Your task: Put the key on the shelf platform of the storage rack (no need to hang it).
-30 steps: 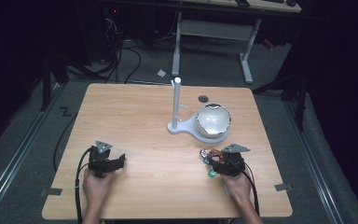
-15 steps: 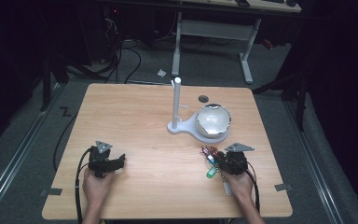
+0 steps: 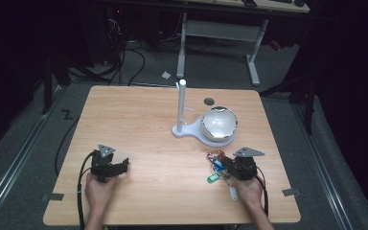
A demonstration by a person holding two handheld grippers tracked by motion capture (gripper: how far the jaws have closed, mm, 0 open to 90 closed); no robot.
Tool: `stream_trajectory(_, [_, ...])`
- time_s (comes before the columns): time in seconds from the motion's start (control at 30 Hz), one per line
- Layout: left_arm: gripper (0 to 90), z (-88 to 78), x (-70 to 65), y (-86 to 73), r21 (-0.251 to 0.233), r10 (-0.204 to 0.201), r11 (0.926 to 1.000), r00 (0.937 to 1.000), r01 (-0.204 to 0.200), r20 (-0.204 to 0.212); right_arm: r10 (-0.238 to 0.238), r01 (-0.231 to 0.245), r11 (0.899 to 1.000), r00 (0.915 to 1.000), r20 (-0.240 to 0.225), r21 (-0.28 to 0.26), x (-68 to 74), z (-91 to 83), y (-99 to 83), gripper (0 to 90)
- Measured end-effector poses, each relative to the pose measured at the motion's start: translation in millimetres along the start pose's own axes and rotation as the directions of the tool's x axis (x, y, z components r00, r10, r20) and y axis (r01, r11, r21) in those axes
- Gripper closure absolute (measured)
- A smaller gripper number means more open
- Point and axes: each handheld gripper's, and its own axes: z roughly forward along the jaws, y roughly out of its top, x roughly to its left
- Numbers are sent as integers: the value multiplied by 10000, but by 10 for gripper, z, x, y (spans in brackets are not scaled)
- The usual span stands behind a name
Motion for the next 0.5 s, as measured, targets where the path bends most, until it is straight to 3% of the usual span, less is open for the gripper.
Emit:
stream_trajectory(0.3, [223,0,0,0,0,-4,10000,10000,4,4,-491,495,9981,9987,115,-372,12,-203,146,827])
stream_trajectory(0.5, [222,1,-1,0,-4,0,10000,10000,0,-6,-440,445,9972,9990,94,-605,1,-300,206,827])
